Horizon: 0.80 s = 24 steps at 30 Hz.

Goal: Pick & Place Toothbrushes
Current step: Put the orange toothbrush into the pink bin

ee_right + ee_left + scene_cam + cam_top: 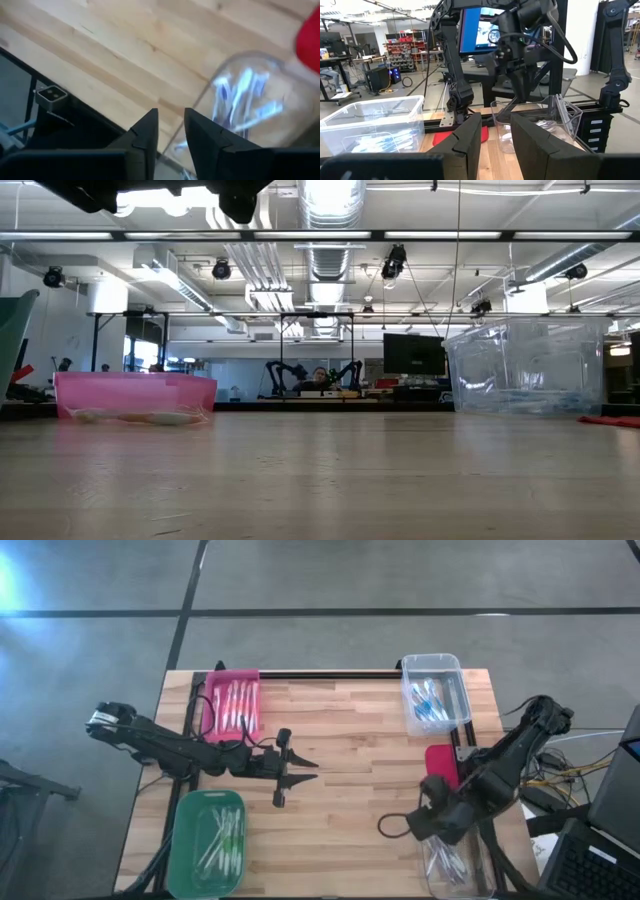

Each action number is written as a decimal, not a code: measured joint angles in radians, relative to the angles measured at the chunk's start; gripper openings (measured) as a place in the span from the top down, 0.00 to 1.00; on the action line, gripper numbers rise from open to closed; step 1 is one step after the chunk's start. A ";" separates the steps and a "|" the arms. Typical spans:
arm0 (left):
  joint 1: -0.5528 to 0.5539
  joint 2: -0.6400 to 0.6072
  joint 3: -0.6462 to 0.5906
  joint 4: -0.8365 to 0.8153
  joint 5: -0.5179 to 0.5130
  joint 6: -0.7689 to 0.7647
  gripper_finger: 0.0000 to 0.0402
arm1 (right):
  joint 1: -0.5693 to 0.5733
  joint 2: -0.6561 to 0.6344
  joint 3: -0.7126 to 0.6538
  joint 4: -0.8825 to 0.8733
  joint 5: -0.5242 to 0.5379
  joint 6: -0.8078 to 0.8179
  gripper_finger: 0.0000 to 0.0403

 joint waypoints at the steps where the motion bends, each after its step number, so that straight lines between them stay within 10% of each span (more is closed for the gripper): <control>1: 0.000 0.000 0.000 0.000 0.000 0.000 0.73 | -0.018 0.000 0.004 -0.001 0.000 -0.033 0.78; 14: 0.000 -0.001 0.038 -0.244 0.000 -0.002 0.73 | -0.295 0.001 0.044 0.005 0.086 -0.557 0.90; 24: 0.000 -0.004 0.271 -1.130 0.002 -0.040 0.73 | -0.449 0.002 0.044 0.007 0.179 -0.888 0.87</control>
